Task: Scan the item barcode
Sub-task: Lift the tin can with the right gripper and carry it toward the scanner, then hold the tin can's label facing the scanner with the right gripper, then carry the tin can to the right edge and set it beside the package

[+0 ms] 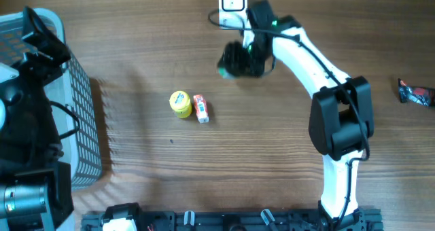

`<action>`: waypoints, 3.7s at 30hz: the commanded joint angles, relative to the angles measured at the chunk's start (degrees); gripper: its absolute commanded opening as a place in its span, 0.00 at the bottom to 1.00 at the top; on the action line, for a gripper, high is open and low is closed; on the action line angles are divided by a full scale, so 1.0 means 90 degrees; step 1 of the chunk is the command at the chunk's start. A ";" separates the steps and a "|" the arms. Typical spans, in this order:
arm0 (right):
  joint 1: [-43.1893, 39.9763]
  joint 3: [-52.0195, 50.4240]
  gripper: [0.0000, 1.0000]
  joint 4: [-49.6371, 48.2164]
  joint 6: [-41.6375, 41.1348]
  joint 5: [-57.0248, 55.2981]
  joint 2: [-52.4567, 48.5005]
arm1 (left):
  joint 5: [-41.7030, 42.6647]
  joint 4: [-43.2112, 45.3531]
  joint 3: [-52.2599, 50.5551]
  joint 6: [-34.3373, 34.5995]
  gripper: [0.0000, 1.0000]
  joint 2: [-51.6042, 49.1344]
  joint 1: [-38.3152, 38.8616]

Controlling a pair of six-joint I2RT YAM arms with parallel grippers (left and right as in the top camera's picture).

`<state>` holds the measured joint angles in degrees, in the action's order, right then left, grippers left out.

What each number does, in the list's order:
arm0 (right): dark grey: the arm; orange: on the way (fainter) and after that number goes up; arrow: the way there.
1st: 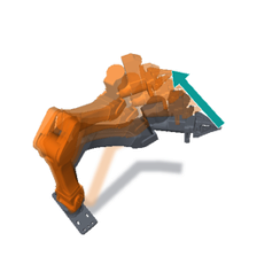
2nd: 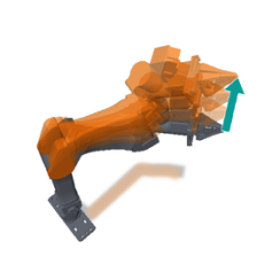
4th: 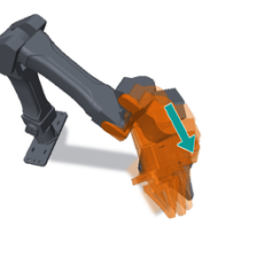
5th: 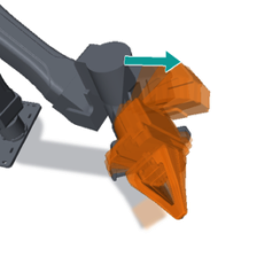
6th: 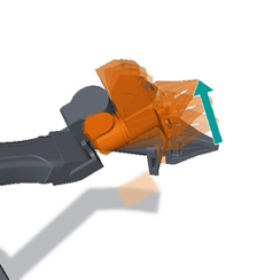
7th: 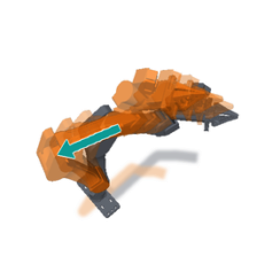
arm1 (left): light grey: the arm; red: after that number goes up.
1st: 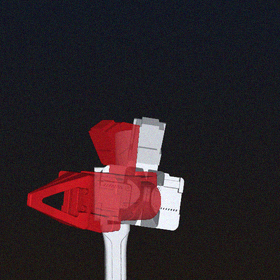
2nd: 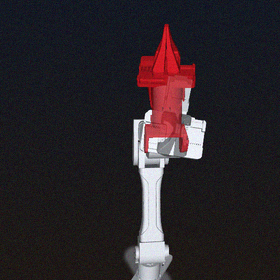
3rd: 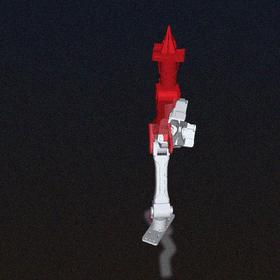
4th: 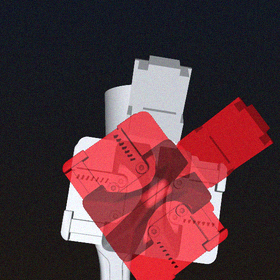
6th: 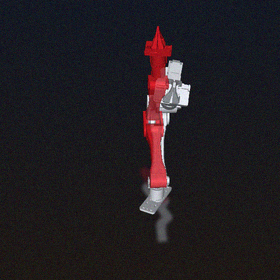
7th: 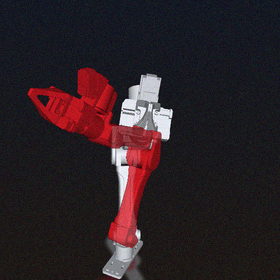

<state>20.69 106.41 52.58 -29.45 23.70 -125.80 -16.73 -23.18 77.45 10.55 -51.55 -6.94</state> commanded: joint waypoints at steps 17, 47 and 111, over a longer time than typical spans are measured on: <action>0.0284 0.0413 0.40 -0.5107 0.3682 -0.3424 -0.0680 | 0.0143 0.0007 -0.0049 -0.0078 1.00 0.0024 -0.0046; 0.0321 0.0413 0.48 -0.8072 0.4112 -0.3871 -0.2091 | 0.0141 0.0036 -0.0049 -0.0080 1.00 0.0024 -0.0049; -0.8320 0.0435 1.00 0.1596 0.2086 -0.2334 -0.0619 | -0.0333 -0.0039 -0.0049 0.0520 1.00 0.0019 -0.0049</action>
<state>-54.43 110.39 66.78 -11.51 1.52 -135.06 -16.86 -23.57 77.25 14.74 -51.53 -6.94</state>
